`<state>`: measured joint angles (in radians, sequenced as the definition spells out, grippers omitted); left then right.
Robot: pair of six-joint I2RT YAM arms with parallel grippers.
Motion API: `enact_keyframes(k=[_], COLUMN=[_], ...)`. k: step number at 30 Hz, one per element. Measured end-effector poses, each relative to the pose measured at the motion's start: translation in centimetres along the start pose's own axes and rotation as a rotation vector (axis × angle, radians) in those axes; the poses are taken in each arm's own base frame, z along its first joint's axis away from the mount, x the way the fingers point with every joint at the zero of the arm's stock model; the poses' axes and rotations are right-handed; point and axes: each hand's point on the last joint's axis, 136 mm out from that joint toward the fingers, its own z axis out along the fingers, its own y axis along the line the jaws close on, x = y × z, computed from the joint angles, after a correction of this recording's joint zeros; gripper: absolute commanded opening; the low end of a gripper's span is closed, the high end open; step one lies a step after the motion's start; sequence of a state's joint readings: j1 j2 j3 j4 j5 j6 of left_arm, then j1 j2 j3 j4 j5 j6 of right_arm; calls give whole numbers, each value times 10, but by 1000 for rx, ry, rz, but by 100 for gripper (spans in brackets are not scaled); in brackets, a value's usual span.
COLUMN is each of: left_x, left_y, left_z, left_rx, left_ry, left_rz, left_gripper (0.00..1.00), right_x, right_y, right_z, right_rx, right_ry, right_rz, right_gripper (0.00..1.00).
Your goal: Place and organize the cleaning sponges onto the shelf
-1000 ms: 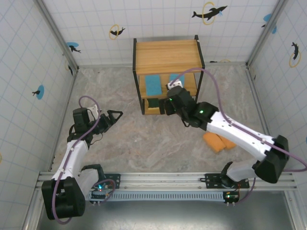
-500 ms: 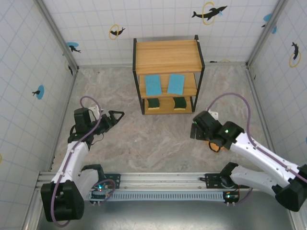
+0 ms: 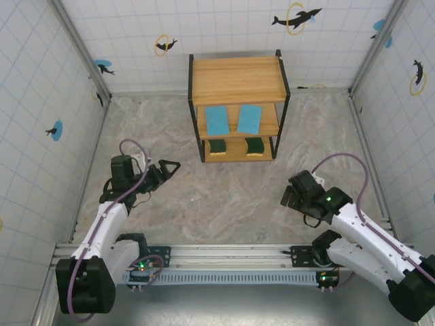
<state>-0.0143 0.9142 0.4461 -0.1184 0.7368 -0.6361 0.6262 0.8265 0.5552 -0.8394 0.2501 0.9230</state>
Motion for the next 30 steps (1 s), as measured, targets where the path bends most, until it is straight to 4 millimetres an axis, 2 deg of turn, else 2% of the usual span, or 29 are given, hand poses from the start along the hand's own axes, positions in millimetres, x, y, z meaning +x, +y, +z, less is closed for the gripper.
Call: enact_keyframes(k=[9,15,24,30], left_x=[0,-1,1,1], left_y=[2,3,6,8], left_z=[2,2,5,5], left_rx=[-22,-30,-42,-50], left_ry=[-8,-12,-5,-7], left_rz=[-6,-11,-13,-17], left_gripper=[98,98,97,98], right_x=[8,1,-10,-10], right_y=[11,24,55,85], right_z=[24,30,37,42], right_rx=[-5,-40,-144,-206], right_ry=[62,41,12,4], right_rz=[-30,-47,-53,-100], right_gripper=[99,99,100,100])
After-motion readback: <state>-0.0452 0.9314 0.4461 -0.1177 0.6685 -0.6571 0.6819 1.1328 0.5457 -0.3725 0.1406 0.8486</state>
